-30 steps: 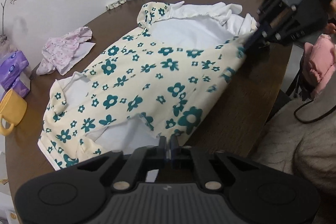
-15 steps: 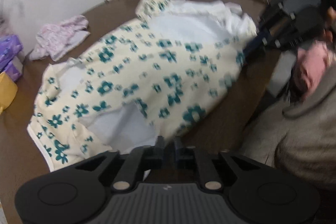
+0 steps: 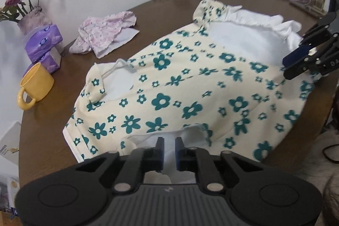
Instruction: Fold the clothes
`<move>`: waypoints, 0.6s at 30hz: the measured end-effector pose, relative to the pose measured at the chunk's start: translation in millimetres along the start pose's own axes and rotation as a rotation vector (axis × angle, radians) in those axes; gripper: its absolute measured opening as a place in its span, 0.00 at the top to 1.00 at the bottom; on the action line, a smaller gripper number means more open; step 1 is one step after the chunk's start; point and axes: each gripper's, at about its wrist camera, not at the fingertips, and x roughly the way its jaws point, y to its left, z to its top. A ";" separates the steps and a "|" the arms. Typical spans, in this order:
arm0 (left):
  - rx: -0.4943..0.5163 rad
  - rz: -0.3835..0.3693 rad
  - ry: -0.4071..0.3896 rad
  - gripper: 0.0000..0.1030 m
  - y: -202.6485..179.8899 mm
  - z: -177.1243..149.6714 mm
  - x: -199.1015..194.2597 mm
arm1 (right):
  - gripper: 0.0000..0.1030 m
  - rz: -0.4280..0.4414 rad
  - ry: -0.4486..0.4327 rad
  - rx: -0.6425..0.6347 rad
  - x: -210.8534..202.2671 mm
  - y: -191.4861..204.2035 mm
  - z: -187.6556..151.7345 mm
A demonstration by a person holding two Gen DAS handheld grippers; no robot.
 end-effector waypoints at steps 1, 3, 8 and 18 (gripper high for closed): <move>-0.002 0.008 0.009 0.93 1.8 1.1 3.4 | 0.70 0.000 -0.003 -0.002 3.0 0.0 0.4; -0.001 0.020 0.027 0.93 4.7 2.9 10.3 | 0.67 -0.003 -0.011 -0.004 4.6 -1.1 2.5; -0.002 -0.010 0.059 0.95 5.7 2.8 23.6 | 0.64 -0.023 -0.025 0.007 7.6 -9.7 7.8; -0.026 0.064 0.042 0.89 3.2 4.3 22.9 | 0.63 -0.063 -0.031 -0.012 8.0 -26.3 27.3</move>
